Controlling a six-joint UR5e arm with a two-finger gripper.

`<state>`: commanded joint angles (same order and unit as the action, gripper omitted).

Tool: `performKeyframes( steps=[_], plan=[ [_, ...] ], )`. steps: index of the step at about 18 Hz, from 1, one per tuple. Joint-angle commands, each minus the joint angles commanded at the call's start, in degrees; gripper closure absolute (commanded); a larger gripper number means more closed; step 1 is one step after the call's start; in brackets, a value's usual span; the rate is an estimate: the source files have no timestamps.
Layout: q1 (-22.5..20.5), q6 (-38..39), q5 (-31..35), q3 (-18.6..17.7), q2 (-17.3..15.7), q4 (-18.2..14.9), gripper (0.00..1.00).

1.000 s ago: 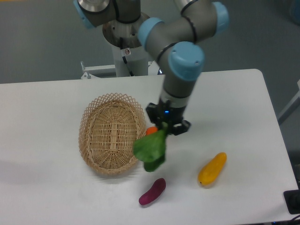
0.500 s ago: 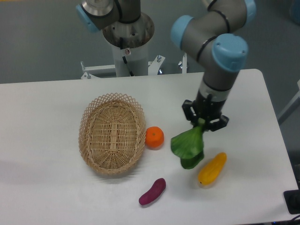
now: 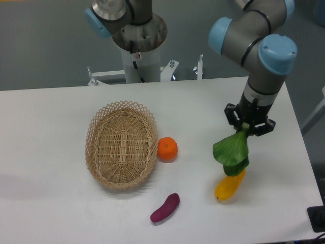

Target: Pick up the green vegetable from the basket

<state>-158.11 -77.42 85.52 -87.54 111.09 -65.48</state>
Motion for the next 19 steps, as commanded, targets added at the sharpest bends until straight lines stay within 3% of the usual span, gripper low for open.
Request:
performKeyframes(
  steps=[19],
  plan=[
    [-1.0,-4.5,3.9,3.1,2.3,-0.2,0.85]
  ],
)
